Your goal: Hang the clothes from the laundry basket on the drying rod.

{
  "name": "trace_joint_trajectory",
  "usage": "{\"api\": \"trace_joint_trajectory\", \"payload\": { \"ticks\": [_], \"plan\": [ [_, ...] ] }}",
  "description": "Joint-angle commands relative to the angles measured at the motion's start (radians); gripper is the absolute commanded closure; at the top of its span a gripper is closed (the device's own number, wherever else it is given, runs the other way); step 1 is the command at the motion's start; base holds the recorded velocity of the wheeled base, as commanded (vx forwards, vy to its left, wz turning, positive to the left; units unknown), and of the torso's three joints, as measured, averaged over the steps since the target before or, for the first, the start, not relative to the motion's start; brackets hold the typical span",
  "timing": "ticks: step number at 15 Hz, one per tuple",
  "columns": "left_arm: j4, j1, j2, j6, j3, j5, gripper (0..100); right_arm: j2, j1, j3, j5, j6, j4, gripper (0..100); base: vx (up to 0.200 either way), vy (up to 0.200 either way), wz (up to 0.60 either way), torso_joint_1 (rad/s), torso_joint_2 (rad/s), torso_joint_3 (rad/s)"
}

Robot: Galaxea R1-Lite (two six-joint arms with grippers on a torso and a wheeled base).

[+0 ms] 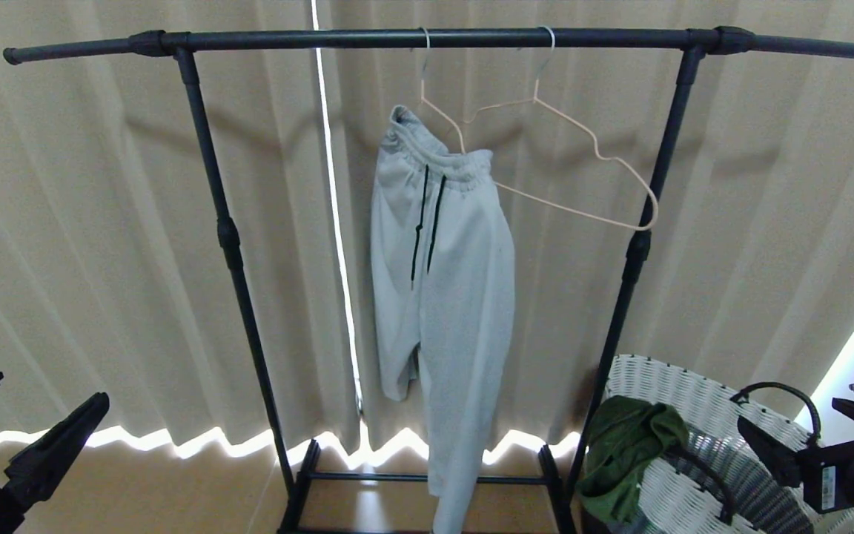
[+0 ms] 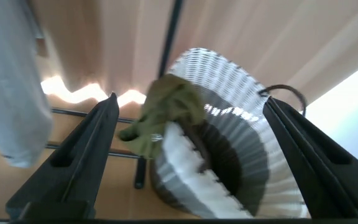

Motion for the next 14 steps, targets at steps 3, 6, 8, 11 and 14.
{"api": "trace_joint_trajectory", "payload": {
  "ticks": [3,6,8,11,14],
  "plan": [
    [0.0,0.0,0.0,0.001,0.004,0.001,0,-0.008,0.0,0.0,0.0,-0.001,0.0,0,0.0,-0.2,0.0,0.004,0.0,0.001],
    [-0.002,0.001,-0.001,0.0,0.004,0.001,0,-0.019,0.0,0.009,0.0,-0.002,0.0,0,0.0,0.0,0.0,0.0,0.0,0.0],
    [0.0,0.001,0.0,-0.002,0.007,0.001,0,-0.023,0.0,0.008,0.0,-0.002,0.002,0,0.0,0.0,0.0,0.0,0.0,0.0],
    [0.002,0.0,0.006,-0.002,0.005,0.0,0,-0.02,0.0,0.009,0.0,-0.002,0.003,0,0.0,0.0,0.0,0.0,0.0,0.0],
    [0.002,0.0,0.051,-0.002,-0.007,0.001,0,-0.02,0.0,0.009,0.0,-0.002,0.006,0,0.067,0.0,0.0,-0.001,0.0,0.001]
  ]
}}
